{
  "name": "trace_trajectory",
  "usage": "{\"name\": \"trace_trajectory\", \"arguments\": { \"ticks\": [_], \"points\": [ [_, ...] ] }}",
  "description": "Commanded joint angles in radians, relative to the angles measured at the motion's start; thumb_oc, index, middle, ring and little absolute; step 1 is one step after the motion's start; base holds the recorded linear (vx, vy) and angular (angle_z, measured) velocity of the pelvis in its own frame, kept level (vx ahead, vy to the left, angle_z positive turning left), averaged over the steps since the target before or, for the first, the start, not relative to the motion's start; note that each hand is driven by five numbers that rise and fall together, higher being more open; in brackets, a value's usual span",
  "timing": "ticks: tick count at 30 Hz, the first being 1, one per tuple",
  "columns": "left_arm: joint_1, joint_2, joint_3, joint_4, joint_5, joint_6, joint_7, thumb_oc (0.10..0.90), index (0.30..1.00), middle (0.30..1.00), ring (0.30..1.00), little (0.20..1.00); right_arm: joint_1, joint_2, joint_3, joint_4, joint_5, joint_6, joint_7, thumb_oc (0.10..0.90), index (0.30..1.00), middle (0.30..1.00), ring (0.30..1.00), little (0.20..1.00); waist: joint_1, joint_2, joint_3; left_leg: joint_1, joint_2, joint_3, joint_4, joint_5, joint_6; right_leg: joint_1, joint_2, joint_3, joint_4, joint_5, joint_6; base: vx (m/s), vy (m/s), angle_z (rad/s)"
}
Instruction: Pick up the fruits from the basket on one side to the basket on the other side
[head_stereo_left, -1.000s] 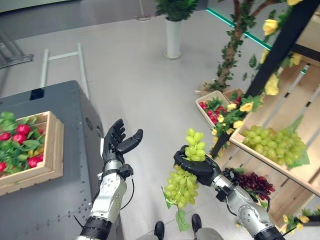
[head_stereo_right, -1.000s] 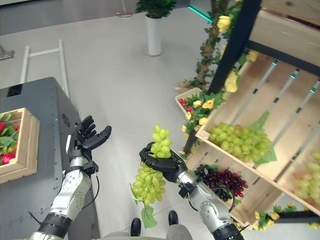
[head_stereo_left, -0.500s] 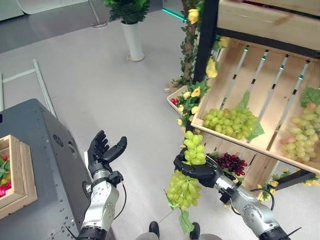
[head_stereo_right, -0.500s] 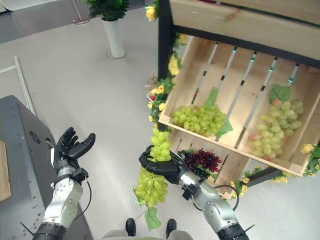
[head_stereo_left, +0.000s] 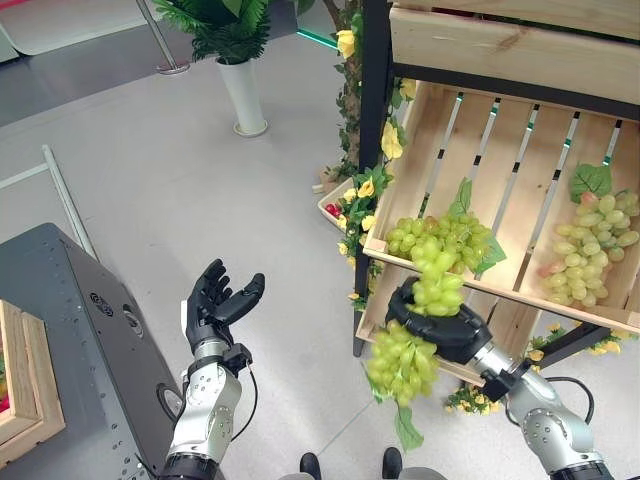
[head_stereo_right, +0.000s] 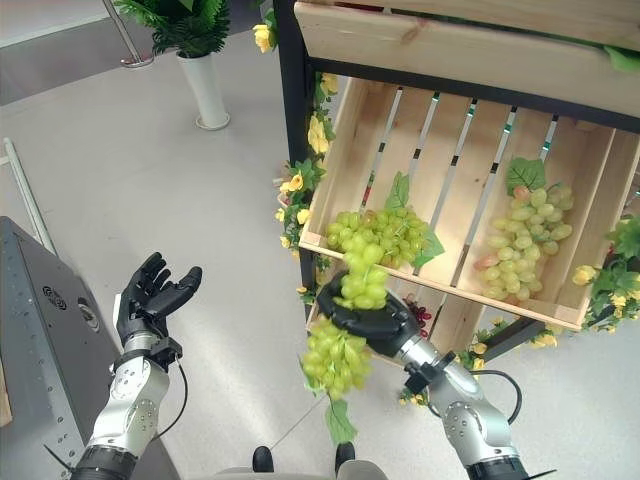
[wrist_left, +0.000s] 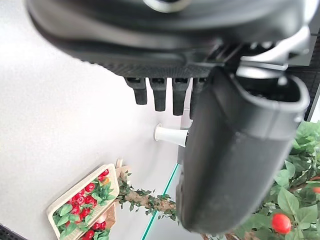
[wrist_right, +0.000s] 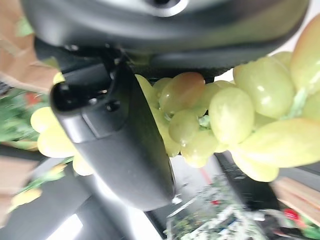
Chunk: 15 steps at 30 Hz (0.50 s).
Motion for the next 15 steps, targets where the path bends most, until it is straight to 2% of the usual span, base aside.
{"name": "trace_trajectory", "arguments": {
  "ticks": [1,6,9,10,11,15],
  "points": [
    [-0.085,0.069,0.039,0.021,0.062,-0.05,-0.039,0.8,0.9,0.9,0.9,0.9,-0.138,0.022,-0.136,-0.133,0.136,-0.209,0.015,0.4,0.3,0.3,0.3,0.3,-0.008,-0.045,-0.086,0.019,-0.069,-0.042,0.002,-0.106,0.035,0.023,-0.011,0.005,0.002,-0.028,-0.006,0.0,0.0,0.0],
    [-0.097,0.073,0.035,0.028,0.08,-0.031,-0.045,0.8,0.9,0.9,0.9,0.9,-0.213,-0.019,-0.183,-0.154,0.117,-0.256,-0.094,0.4,0.3,0.3,0.3,0.3,-0.002,-0.046,-0.095,0.025,-0.068,-0.048,0.002,-0.112,0.034,0.029,-0.011,0.005,0.002,-0.03,-0.008,0.01,0.004,0.0],
    [-0.1,0.08,0.028,0.039,0.074,-0.027,-0.044,0.8,0.9,0.9,0.9,0.9,-0.269,-0.055,-0.218,-0.178,0.047,-0.338,-0.18,0.4,0.3,0.3,0.3,0.3,0.001,-0.048,-0.104,0.027,-0.066,-0.051,0.002,-0.113,0.033,0.031,-0.01,0.004,0.002,-0.029,-0.01,0.01,0.011,0.0],
    [-0.101,0.08,0.027,0.039,0.074,-0.026,-0.044,0.8,0.9,0.9,0.9,0.9,-0.271,-0.057,-0.219,-0.178,0.045,-0.34,-0.184,0.4,0.3,0.3,0.3,0.3,0.001,-0.048,-0.104,0.027,-0.066,-0.051,0.002,-0.113,0.033,0.031,-0.01,0.004,0.002,-0.029,-0.01,0.02,0.033,0.0],
    [-0.102,0.082,0.025,0.05,0.07,-0.026,-0.047,0.8,0.9,0.9,0.9,0.9,-0.292,-0.073,-0.239,-0.185,-0.022,-0.376,-0.235,0.4,0.3,0.3,0.3,0.3,0.001,-0.049,-0.108,0.028,-0.065,-0.052,0.002,-0.115,0.033,0.033,-0.009,0.003,0.002,-0.029,-0.01,0.0,0.0,0.0],
    [-0.107,0.085,0.022,0.066,0.063,-0.021,-0.047,0.8,0.9,0.9,0.9,0.9,-0.327,-0.116,-0.261,-0.171,-0.089,-0.423,-0.294,0.4,0.3,0.3,0.3,0.3,0.003,-0.052,-0.115,0.03,-0.065,-0.053,0.002,-0.117,0.033,0.035,-0.008,0.005,0.002,-0.029,-0.012,0.0,0.0,0.0]
  ]
}}
